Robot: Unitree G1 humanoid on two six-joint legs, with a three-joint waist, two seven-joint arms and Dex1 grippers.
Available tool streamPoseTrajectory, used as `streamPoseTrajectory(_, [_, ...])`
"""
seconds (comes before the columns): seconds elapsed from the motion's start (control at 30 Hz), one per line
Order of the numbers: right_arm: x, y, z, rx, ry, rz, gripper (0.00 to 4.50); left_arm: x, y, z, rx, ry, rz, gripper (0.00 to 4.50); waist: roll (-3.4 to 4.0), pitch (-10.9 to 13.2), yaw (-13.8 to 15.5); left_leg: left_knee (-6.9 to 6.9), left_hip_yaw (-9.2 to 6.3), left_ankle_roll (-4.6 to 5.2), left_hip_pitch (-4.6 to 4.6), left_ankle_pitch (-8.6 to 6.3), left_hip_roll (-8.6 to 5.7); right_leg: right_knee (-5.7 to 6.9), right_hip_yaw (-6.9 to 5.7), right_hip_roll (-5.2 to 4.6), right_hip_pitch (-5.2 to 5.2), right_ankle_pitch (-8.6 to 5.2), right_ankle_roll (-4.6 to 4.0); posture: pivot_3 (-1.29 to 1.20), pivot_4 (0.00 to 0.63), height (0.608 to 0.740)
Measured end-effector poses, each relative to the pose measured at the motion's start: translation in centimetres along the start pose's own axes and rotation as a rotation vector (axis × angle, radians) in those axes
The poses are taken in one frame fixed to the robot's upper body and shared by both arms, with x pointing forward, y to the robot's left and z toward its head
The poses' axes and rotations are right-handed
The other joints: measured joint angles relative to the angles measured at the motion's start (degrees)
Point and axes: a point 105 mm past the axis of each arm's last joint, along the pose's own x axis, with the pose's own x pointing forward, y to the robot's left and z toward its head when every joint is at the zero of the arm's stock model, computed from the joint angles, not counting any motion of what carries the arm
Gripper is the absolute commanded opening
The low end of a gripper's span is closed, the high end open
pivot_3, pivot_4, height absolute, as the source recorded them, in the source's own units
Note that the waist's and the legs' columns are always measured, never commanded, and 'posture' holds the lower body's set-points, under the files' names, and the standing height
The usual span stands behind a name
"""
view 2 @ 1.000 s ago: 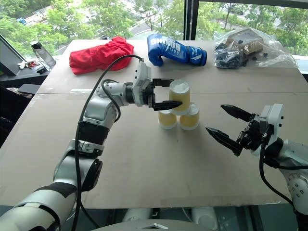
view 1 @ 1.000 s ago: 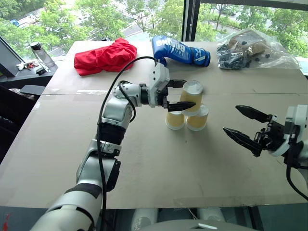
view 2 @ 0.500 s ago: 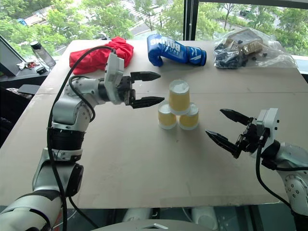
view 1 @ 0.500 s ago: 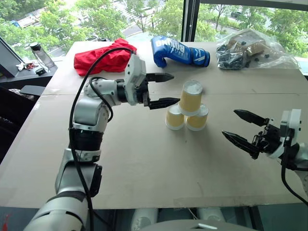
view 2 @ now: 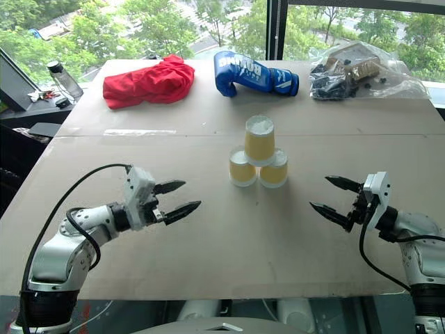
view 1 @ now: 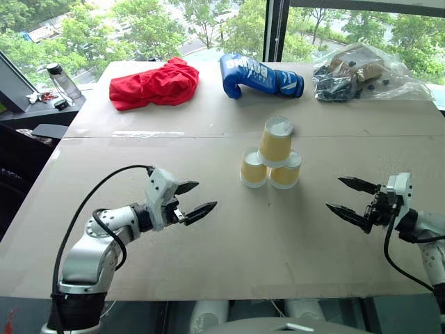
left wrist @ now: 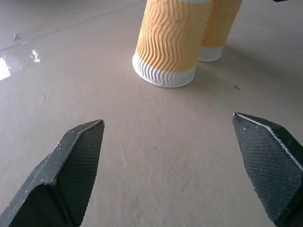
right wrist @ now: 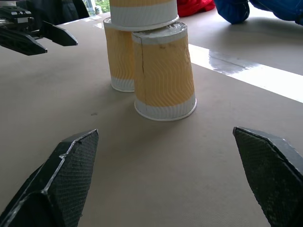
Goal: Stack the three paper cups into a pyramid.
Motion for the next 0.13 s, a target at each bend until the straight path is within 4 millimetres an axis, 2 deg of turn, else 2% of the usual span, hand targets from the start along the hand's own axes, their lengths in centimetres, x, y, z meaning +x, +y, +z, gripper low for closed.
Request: streamPoseTrajectory(0.13, [0.1,0.1,-1.1,0.01,0.03,0.042,4.5,0.1,-0.2,-1.5,-0.014,0.008,0.07,4.43,0.01,-0.02,-0.08,0.0,0.03,0.0,0.02,0.0,0.0,0.01,0.03,0.0,0.0,0.0,0.0,0.0,0.15,0.74])
